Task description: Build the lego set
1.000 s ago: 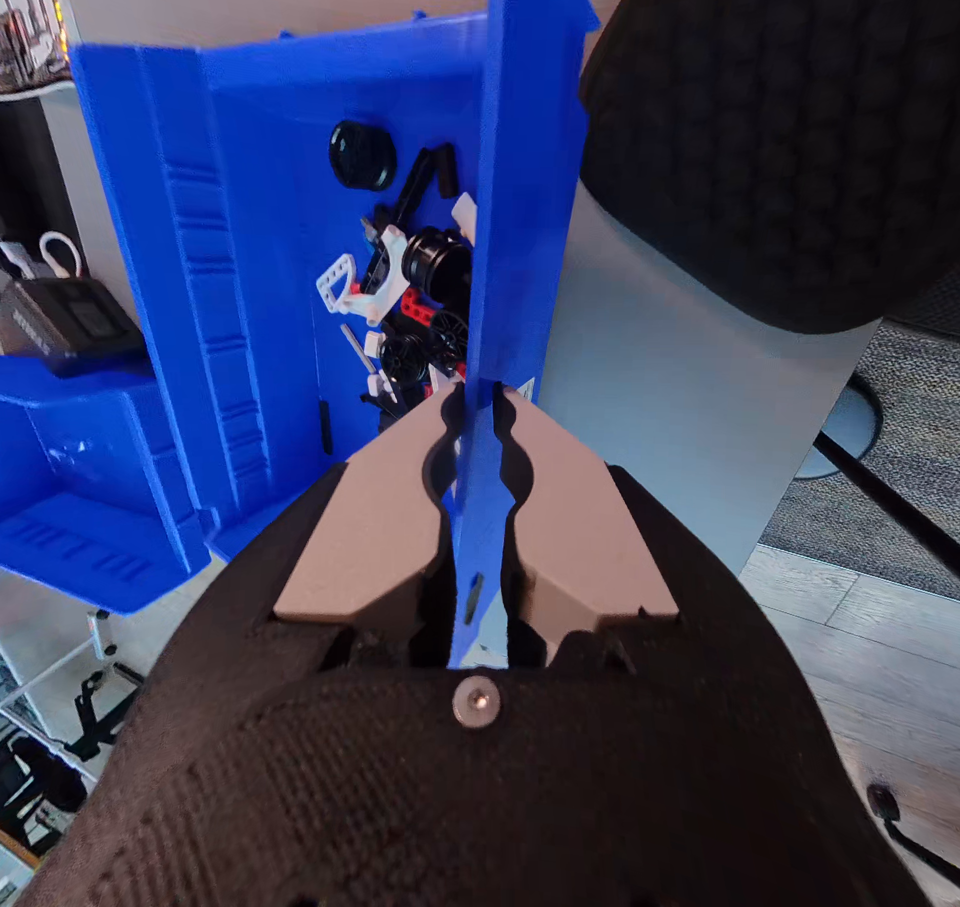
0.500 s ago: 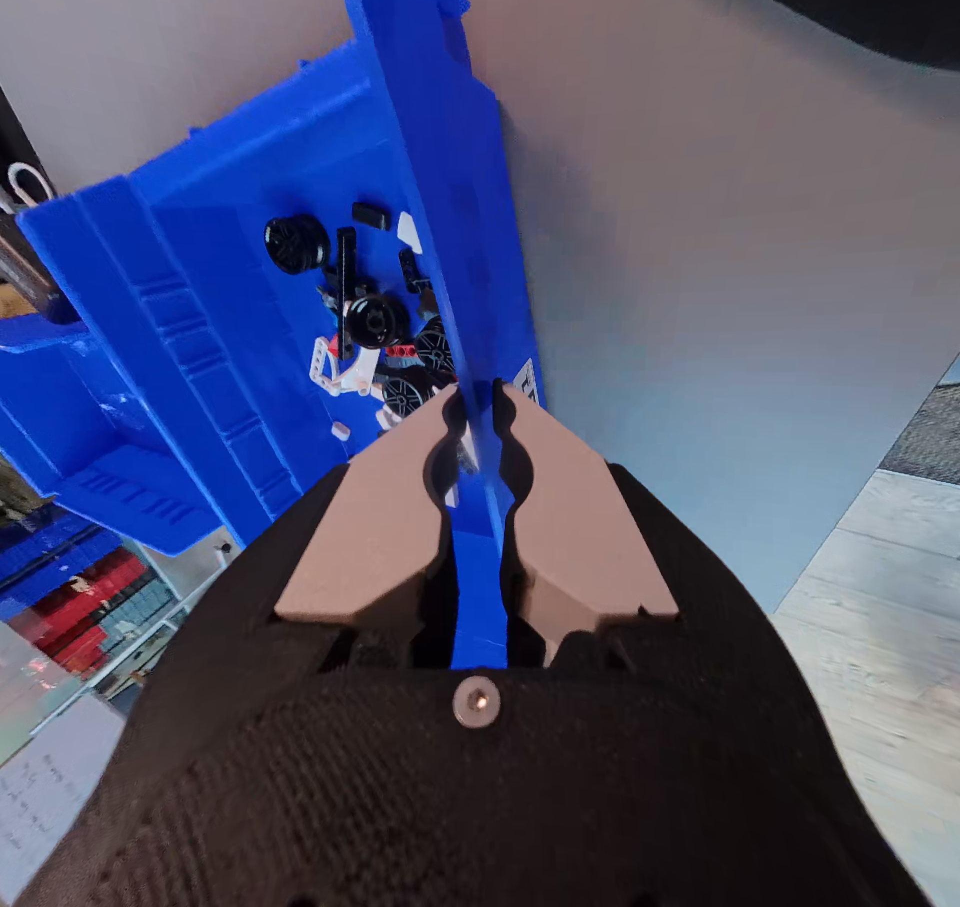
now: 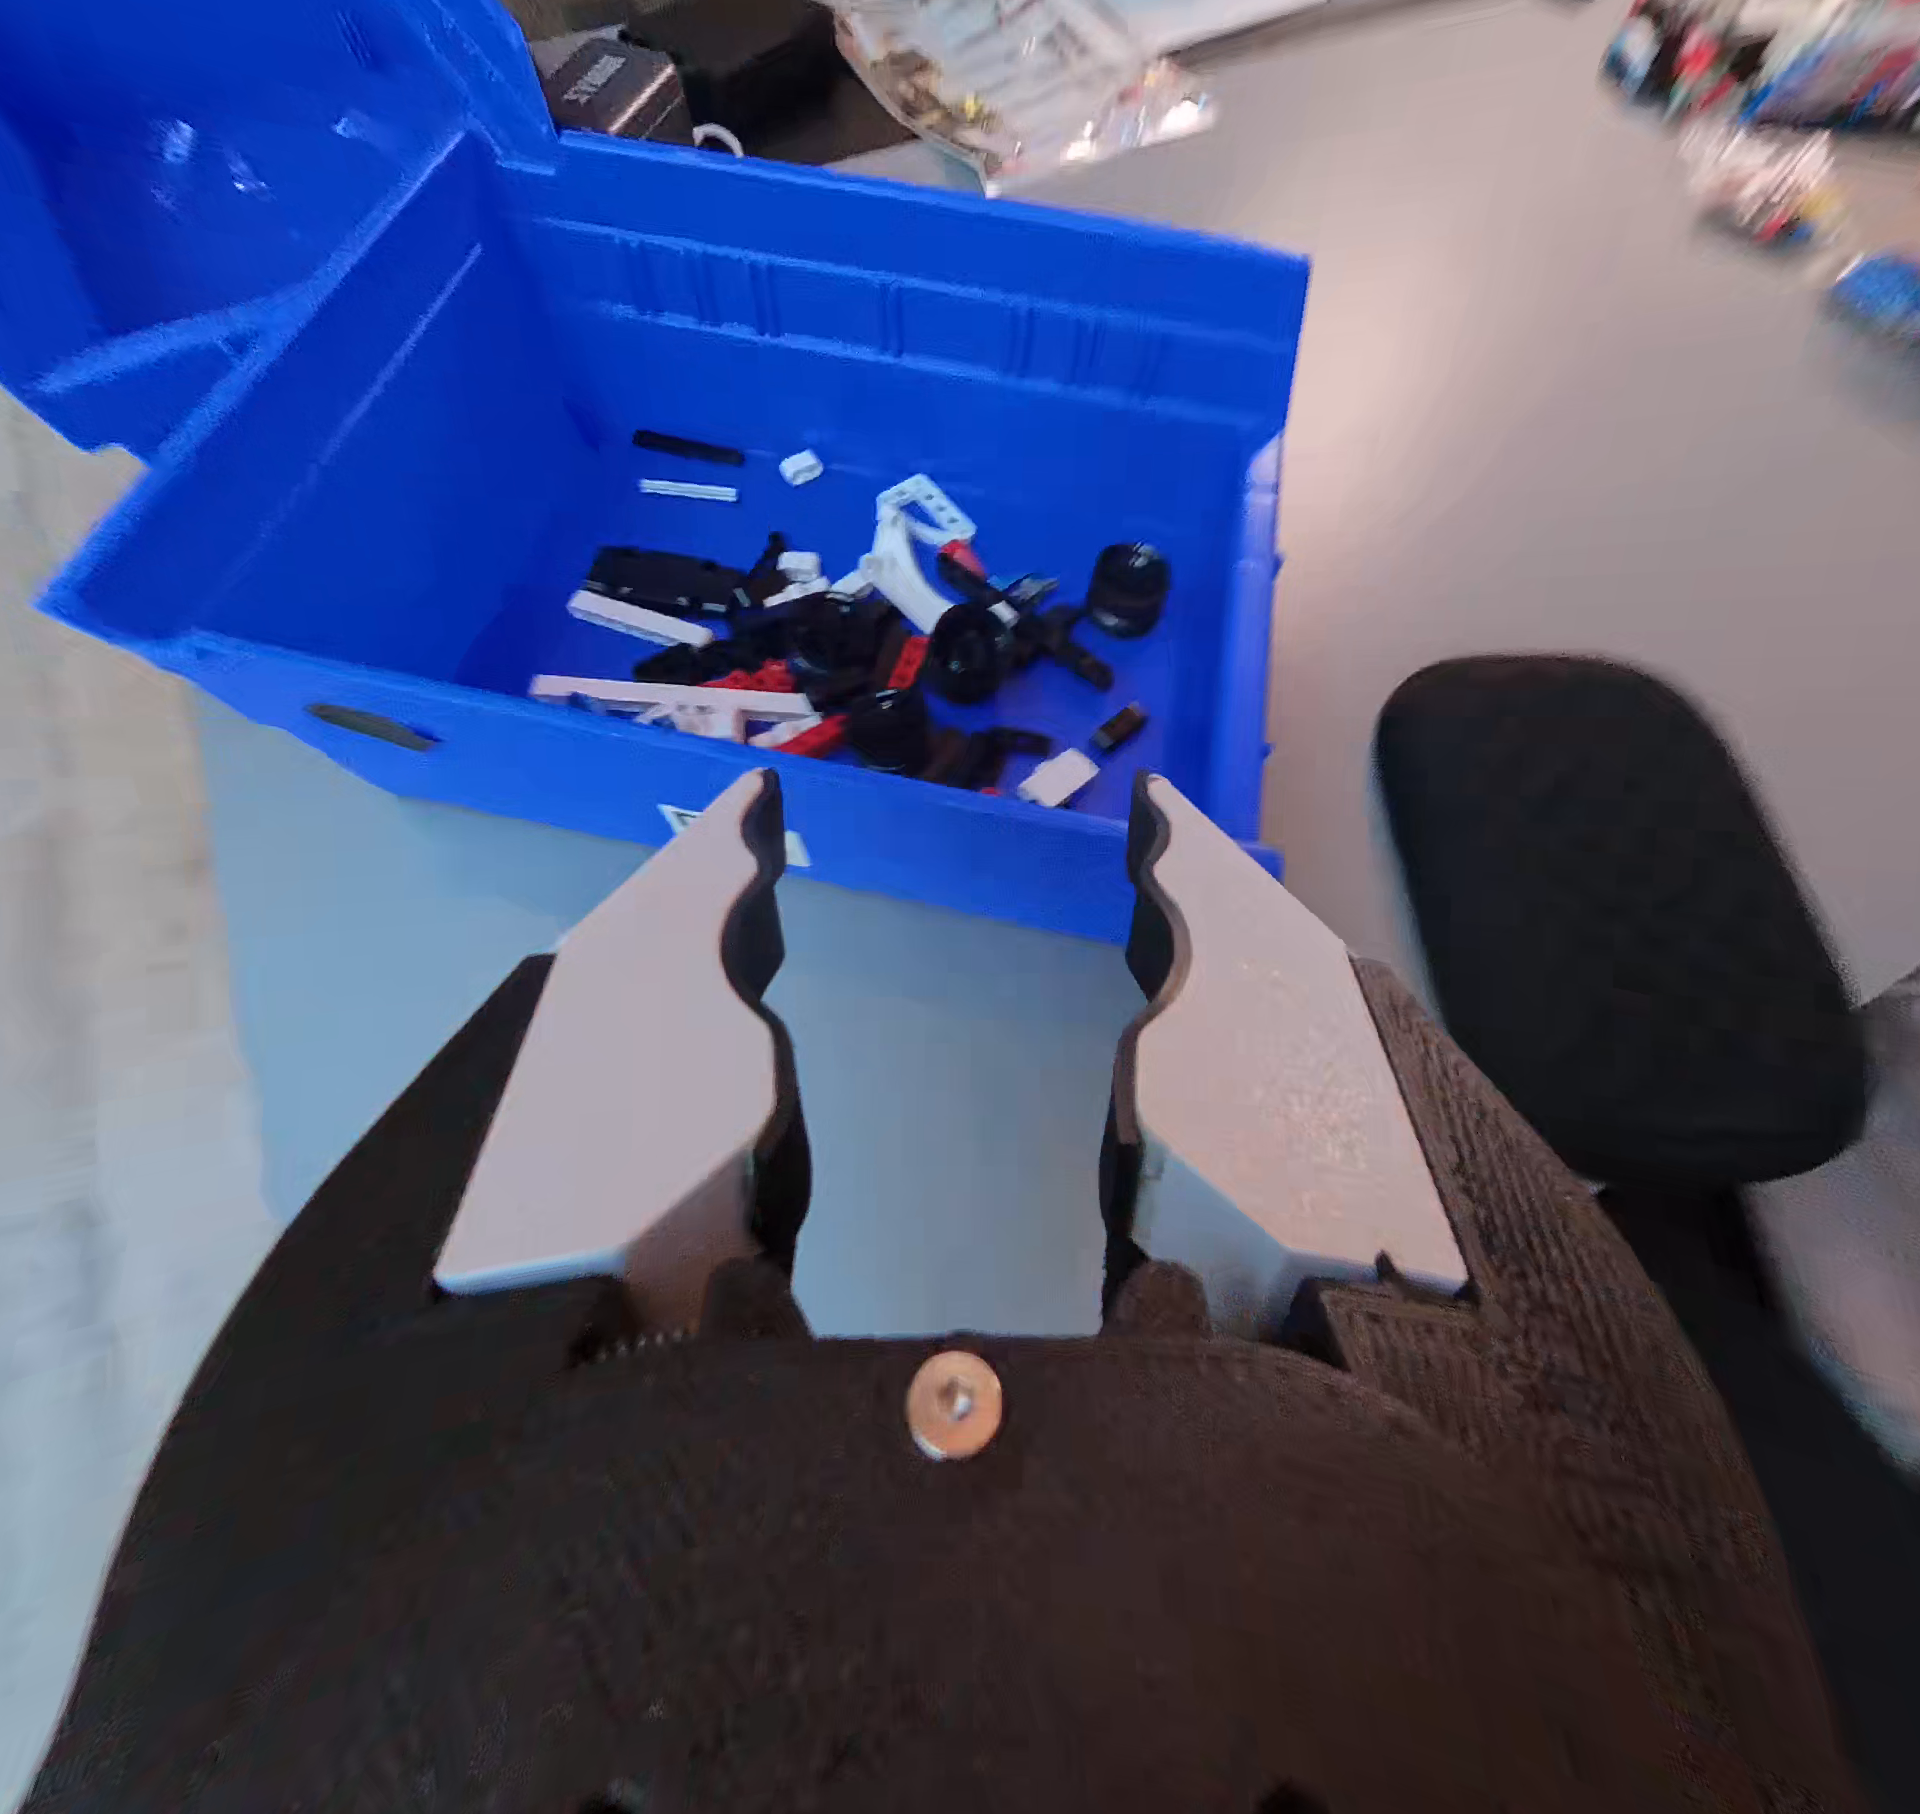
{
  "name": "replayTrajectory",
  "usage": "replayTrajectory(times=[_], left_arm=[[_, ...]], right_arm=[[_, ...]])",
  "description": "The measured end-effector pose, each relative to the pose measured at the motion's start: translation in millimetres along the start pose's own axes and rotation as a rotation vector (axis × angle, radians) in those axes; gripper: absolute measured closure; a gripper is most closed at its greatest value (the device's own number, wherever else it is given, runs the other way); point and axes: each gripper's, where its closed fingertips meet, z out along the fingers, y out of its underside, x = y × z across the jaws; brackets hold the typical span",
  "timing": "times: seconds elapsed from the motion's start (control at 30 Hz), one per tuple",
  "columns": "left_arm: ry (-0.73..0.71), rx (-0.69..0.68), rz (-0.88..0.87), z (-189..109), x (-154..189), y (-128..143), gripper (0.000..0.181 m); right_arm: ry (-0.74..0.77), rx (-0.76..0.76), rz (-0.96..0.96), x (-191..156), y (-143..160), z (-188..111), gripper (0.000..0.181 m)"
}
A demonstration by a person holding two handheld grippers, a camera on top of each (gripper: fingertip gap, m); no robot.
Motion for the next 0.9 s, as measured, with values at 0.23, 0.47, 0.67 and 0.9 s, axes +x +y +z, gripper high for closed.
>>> replayTrajectory(times=[0.23, 0.47, 0.67, 0.9], left_arm=[[-0.152, 0.078, -0.230, 45, 50, 35, 0.115], [-0.426, 0.179, -0.303, 50, 20, 36, 0.148], [-0.457, 0.187, -0.340, 51, 11, 37, 0.148], [-0.666, 0.441, -0.088, -10, 30, -17, 0.128]], right_arm=[[-0.015, 0.004, 0.008, -4, 0, 3, 0.175], [-0.040, -0.003, -0.019, -16, -2, 8, 0.175], [-0.019, 0.002, -0.033, -15, 2, 2, 0.175], [-0.052, 0.115, -0.043, -19, -13, -8, 0.173]])
